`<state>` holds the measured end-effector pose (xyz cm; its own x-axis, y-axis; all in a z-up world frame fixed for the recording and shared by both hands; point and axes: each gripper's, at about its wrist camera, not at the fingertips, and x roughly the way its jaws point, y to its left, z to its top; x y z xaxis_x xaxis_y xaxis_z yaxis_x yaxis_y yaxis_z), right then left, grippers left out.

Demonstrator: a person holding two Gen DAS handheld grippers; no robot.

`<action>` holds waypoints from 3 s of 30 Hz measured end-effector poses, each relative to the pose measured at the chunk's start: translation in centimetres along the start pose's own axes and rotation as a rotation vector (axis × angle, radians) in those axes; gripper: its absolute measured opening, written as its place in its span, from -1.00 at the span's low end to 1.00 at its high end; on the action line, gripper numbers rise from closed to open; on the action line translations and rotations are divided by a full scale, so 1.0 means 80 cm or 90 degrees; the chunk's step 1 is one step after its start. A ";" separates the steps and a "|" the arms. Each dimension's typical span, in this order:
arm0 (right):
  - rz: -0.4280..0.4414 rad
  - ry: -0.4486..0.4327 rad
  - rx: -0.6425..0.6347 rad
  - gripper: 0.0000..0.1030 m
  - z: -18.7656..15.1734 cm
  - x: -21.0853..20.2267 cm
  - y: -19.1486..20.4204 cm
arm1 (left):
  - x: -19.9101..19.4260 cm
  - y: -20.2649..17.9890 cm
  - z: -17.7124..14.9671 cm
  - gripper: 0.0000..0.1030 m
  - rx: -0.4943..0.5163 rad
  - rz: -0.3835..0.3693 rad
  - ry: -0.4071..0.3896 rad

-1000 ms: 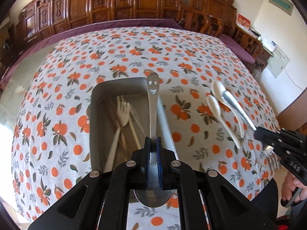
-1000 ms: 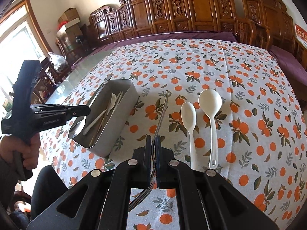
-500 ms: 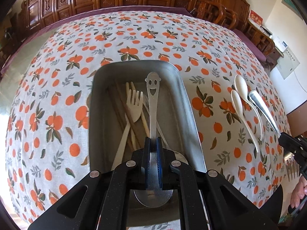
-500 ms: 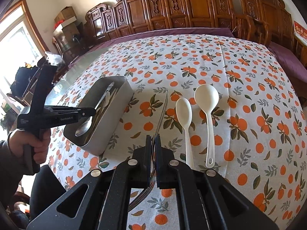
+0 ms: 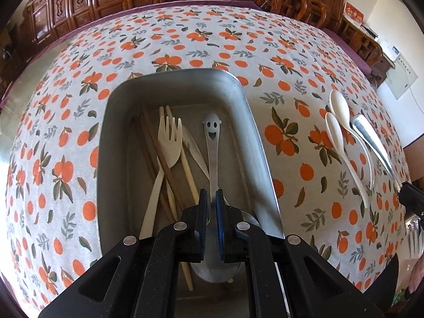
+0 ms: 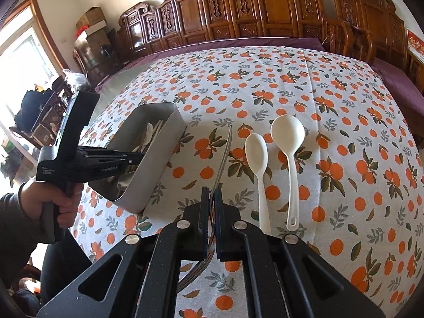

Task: Organize utensils
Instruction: 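Drop the smiley-face spoon into the tray with the left tool while the right carries the fork, then lower the metal fork into the grey tray and open the right tool, then move the right tool from the tray toward the white plastic spoons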

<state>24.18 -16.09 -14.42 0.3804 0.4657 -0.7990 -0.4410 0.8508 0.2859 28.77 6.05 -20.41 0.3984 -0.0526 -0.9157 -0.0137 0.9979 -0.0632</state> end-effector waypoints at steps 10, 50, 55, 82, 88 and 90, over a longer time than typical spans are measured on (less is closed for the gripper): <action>0.017 -0.009 -0.026 -0.90 0.016 0.002 0.037 | -0.061 0.022 -0.014 -0.74 -0.008 -0.001 -0.058; 0.049 0.070 -0.019 -0.90 0.090 0.171 0.154 | -0.149 0.120 -0.065 0.37 -0.064 0.032 -0.129; 0.040 0.079 -0.008 -0.90 0.093 0.187 0.154 | -0.149 0.121 -0.067 0.37 -0.065 0.034 -0.126; -0.038 -0.011 -0.031 -0.96 0.086 0.138 0.155 | -0.121 0.145 -0.056 0.22 -0.078 0.028 -0.109; -0.045 -0.025 -0.032 -0.99 0.091 0.131 0.152 | -0.097 0.149 -0.057 -0.19 -0.093 -0.006 -0.081; -0.045 -0.020 -0.031 -0.99 0.091 0.135 0.151 | -0.091 0.146 -0.057 -0.37 -0.094 -0.024 -0.072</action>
<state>28.90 0.98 -15.70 0.4372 0.4136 -0.7986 -0.4513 0.8690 0.2030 21.56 17.91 -16.30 0.5012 -0.0776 -0.8618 -0.1278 0.9784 -0.1624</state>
